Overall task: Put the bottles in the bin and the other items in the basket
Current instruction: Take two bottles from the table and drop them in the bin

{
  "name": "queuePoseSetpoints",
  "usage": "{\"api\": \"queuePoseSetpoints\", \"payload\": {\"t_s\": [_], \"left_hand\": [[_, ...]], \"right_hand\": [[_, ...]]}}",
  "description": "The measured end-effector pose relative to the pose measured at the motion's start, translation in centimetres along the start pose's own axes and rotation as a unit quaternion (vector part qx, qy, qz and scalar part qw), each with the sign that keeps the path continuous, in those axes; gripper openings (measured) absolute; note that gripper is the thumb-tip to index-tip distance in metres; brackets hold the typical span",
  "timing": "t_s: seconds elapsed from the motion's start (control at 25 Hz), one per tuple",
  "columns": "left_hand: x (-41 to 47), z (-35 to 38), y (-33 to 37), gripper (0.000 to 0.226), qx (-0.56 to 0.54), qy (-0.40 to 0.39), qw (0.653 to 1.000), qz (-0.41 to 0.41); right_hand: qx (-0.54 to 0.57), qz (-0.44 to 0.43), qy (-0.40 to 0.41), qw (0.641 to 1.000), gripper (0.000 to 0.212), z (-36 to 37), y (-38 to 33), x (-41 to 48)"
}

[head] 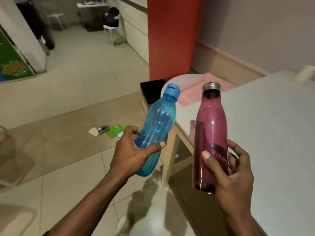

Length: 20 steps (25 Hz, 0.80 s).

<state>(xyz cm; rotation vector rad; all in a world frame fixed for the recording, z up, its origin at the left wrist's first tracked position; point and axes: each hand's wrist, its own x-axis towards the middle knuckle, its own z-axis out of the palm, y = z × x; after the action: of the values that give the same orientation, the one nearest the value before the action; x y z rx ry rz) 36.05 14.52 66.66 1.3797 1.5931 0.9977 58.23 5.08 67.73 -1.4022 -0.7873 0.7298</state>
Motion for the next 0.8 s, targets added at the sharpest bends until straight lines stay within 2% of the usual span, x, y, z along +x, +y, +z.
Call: {"api": "queuePoseSetpoints", "payload": {"t_s": [0.2, 0.52, 0.8], "left_hand": [[1.8, -8.6, -6.6, 0.079, -0.01, 0.014, 0.999, -0.048], [4.6, -22.6, -16.4, 0.074, 0.03, -0.005, 0.991, -0.13], [10.4, -26.4, -19.7, 0.065, 0.008, -0.002, 0.987, -0.162]], "right_hand": [[0.011, 0.02, -0.032, 0.999, 0.074, 8.6, 2.5, -3.1], [0.031, 0.108, -0.042, 0.993, 0.068, 24.4, 7.5, -9.2], [-0.036, 0.111, -0.093, 0.989, 0.074, 31.9, 8.0, -8.4]]}}
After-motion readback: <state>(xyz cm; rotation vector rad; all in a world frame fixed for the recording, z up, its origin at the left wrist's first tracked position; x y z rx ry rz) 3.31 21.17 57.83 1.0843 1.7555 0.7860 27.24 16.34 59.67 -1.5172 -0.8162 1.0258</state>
